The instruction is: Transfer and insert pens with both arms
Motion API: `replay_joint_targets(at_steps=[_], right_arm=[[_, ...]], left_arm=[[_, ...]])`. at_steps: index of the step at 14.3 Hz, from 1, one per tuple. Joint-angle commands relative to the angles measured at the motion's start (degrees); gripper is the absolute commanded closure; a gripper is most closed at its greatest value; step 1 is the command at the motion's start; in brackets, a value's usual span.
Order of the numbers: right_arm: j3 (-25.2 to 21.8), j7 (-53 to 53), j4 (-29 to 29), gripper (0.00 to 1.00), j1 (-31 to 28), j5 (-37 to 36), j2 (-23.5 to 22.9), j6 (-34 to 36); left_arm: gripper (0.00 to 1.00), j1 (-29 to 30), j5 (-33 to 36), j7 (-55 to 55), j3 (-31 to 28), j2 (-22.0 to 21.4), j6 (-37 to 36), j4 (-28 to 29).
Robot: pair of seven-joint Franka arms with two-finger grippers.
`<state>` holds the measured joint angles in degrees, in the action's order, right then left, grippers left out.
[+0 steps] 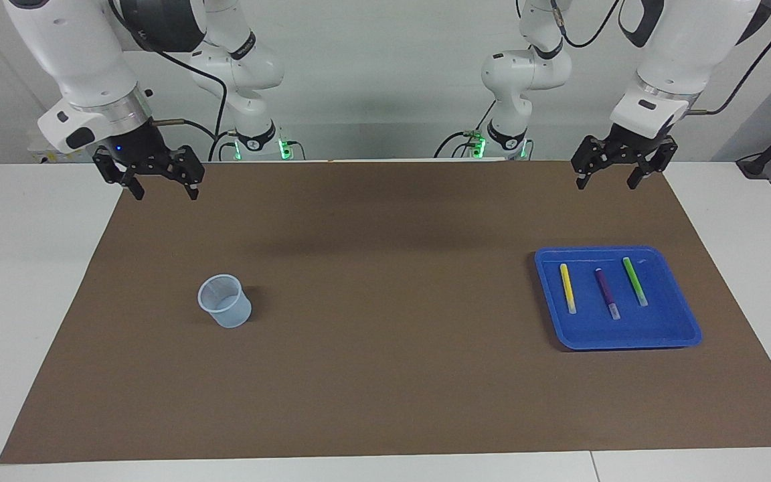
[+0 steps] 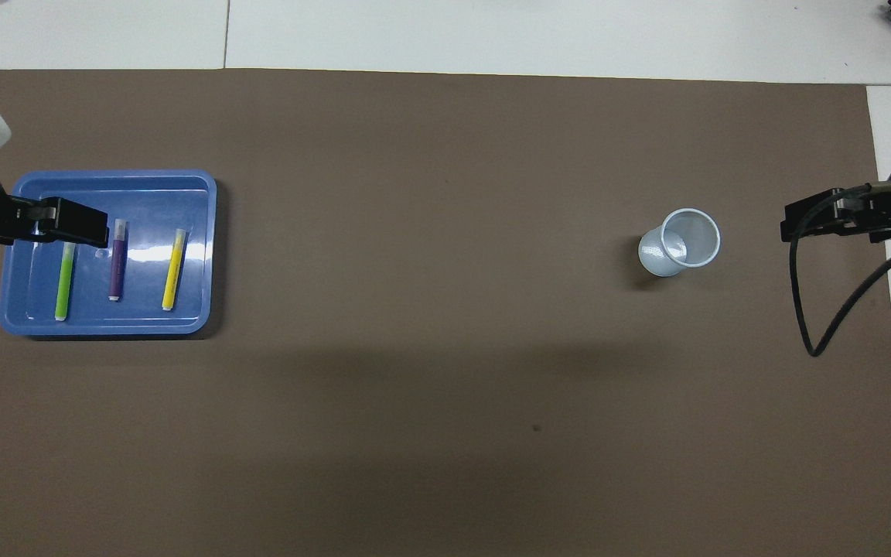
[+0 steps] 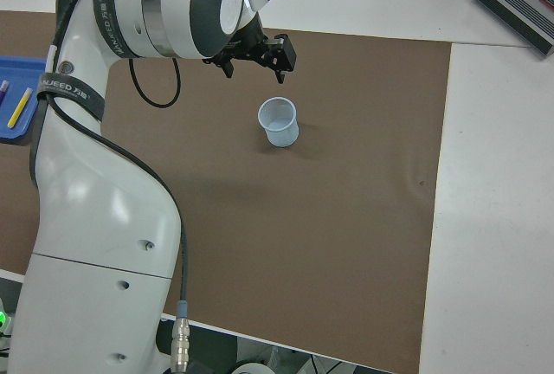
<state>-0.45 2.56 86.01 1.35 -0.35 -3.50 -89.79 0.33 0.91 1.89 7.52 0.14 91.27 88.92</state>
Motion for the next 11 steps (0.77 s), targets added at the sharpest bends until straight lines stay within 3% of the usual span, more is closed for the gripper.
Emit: replay_joint_targets(at_steps=[1,5,11], right_arm=[[0.19,-0.72,1.61,0.0,-0.56,1.5,1.48,0.41],[0.19,-0.72,1.53,0.0,-0.56,1.5,1.48,0.41],[0.19,-0.72,1.53,0.0,-0.56,1.5,1.48,0.41]], left_arm=[[0.0,0.63,0.58,-3.54,-0.4,-1.81,0.22,1.96],[0.0,0.72,0.58,-4.88,-0.4,-2.07,0.66,1.96],[0.0,1.25,0.58,-4.87,-0.31,-1.9,7.08,5.65]])
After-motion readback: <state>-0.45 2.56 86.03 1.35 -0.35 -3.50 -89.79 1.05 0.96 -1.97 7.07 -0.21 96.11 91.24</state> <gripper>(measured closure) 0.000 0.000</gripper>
